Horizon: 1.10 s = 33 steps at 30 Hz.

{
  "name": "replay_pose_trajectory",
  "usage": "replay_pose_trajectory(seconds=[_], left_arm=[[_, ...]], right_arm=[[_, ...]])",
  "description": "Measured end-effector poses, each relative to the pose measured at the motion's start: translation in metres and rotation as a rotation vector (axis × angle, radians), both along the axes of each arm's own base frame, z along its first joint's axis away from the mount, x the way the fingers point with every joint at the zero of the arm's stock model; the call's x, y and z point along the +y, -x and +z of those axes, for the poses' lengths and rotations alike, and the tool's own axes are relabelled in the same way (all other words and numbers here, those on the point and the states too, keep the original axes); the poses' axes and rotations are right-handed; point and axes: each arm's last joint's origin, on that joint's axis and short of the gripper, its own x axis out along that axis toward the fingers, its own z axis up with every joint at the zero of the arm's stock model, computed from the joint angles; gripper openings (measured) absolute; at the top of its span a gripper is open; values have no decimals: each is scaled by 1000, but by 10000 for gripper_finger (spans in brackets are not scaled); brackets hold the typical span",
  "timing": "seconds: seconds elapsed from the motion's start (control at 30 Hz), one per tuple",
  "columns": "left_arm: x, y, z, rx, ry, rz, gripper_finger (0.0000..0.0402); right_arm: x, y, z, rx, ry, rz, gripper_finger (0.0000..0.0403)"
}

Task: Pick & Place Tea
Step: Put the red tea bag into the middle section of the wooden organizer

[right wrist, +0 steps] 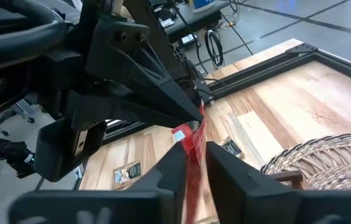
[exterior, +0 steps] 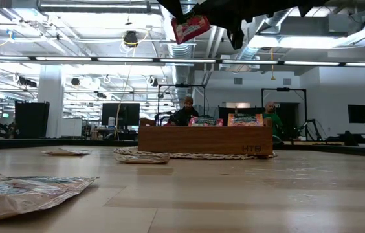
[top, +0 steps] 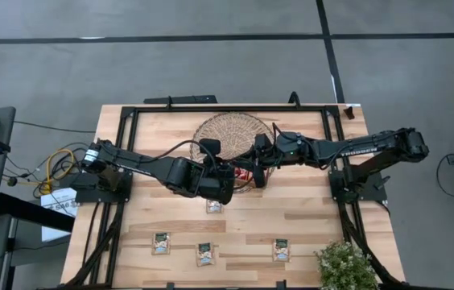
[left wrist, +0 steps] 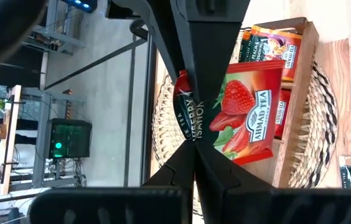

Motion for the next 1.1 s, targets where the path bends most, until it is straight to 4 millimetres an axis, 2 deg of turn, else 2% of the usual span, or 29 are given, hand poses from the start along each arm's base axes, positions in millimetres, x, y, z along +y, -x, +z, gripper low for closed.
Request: replay_pose_trajectory(seconds=[0.17, 0.63, 1.1], left_arm=[[0, 0, 0, -1, 1, 0, 0], [0, 0, 1, -12, -25, 16, 0], [3, 4, 2, 4, -93, 48, 1]], right_arm=[[0, 0, 0, 0, -1, 8, 7], [0, 0, 0, -4, -7, -14, 0], [-9, 0, 0, 4, -37, -55, 0]])
